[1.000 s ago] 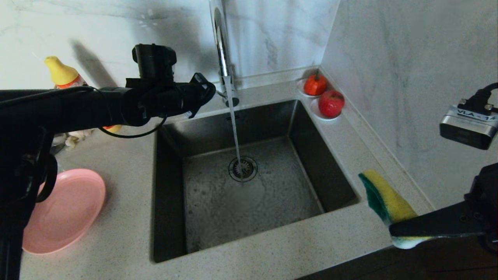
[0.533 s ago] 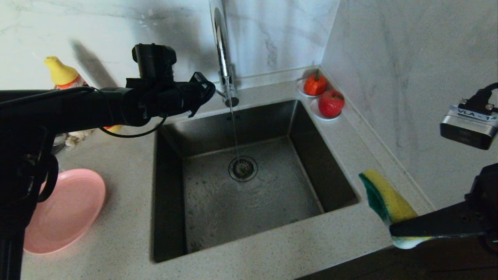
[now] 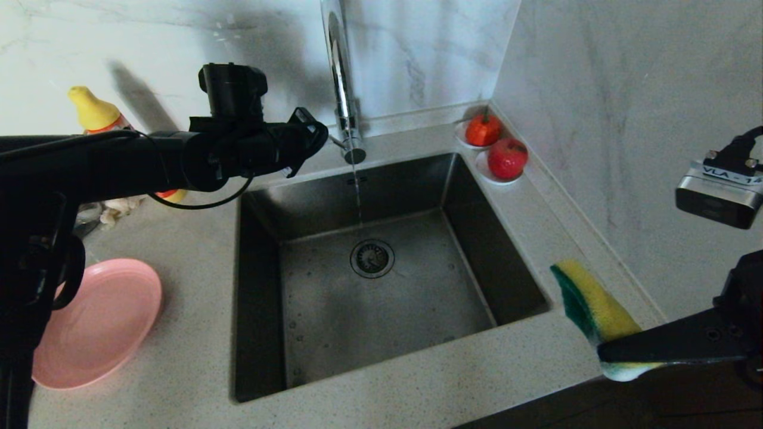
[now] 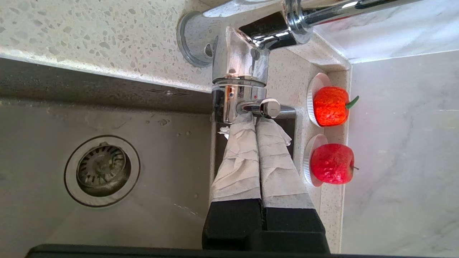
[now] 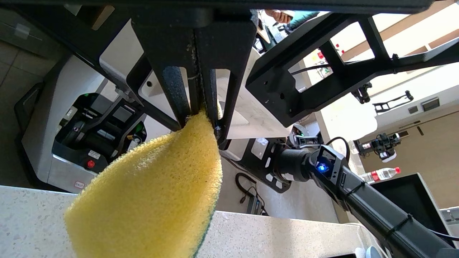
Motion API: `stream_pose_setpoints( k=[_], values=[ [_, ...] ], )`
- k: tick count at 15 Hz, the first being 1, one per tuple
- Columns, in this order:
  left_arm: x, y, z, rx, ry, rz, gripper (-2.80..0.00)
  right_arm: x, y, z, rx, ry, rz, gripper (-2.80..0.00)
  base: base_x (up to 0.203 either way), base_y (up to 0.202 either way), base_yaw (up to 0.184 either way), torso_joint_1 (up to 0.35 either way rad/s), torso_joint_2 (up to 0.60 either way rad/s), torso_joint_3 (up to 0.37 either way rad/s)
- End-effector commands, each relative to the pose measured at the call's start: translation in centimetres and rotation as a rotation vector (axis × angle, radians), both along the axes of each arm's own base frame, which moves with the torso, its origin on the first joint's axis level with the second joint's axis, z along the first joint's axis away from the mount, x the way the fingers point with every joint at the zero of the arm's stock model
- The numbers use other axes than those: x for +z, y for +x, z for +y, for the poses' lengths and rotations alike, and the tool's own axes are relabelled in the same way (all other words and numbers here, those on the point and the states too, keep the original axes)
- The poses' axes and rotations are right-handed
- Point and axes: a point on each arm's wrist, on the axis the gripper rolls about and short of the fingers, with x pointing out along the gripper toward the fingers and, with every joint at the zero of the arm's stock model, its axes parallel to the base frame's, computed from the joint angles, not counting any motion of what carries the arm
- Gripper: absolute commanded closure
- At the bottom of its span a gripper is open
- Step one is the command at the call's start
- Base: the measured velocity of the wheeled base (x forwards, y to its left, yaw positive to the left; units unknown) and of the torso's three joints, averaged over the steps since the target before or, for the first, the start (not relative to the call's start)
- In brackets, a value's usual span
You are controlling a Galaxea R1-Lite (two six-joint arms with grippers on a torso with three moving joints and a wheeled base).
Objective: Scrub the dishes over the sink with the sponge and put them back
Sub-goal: Turn off the faucet, then put down the sponge
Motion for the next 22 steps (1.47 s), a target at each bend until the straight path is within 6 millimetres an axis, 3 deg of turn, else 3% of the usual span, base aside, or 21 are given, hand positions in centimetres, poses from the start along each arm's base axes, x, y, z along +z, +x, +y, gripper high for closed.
stream_pose_setpoints(
  k=[1,6,12,15,19,22],
  values=[
    [0.1,0.0,0.0,0.0,-0.005,0.0,0.0,0.0,0.0,0.0,0.001,0.0,0.007,0.0,0.0,0.0,0.0,0.0,0.0,0.0],
    [0.8,-0.7,0.2,-0.005,-0.007,0.001,0.0,0.0,-0.2,-0.1,0.001,0.002,0.004,0.0,0.0,0.0,0.0,0.0,0.0,0.0],
    [3.7,-6.4,0.3,-0.046,0.004,0.047,0.0,-0.2,0.0,0.0,0.003,-0.005,0.011,0.0,0.0,0.0,0.0,0.0,0.0,0.0],
    [5.6,-11.6,1.3,-0.065,0.017,0.028,0.0,-0.4,0.2,0.1,-0.001,-0.015,0.02,0.0,0.0,0.0,0.0,0.0,0.0,0.0],
    [8.1,-20.9,4.2,-0.069,0.158,-0.094,0.0,-1.0,0.6,0.2,-0.05,-0.068,0.016,0.0,0.0,0.0,0.0,0.0,0.0,0.0],
    [7.1,-26.9,6.8,0.096,0.369,-0.114,0.0,-1.2,0.2,0.1,-0.061,-0.088,0.013,0.0,0.0,0.0,0.0,0.0,0.0,0.0]
  ],
)
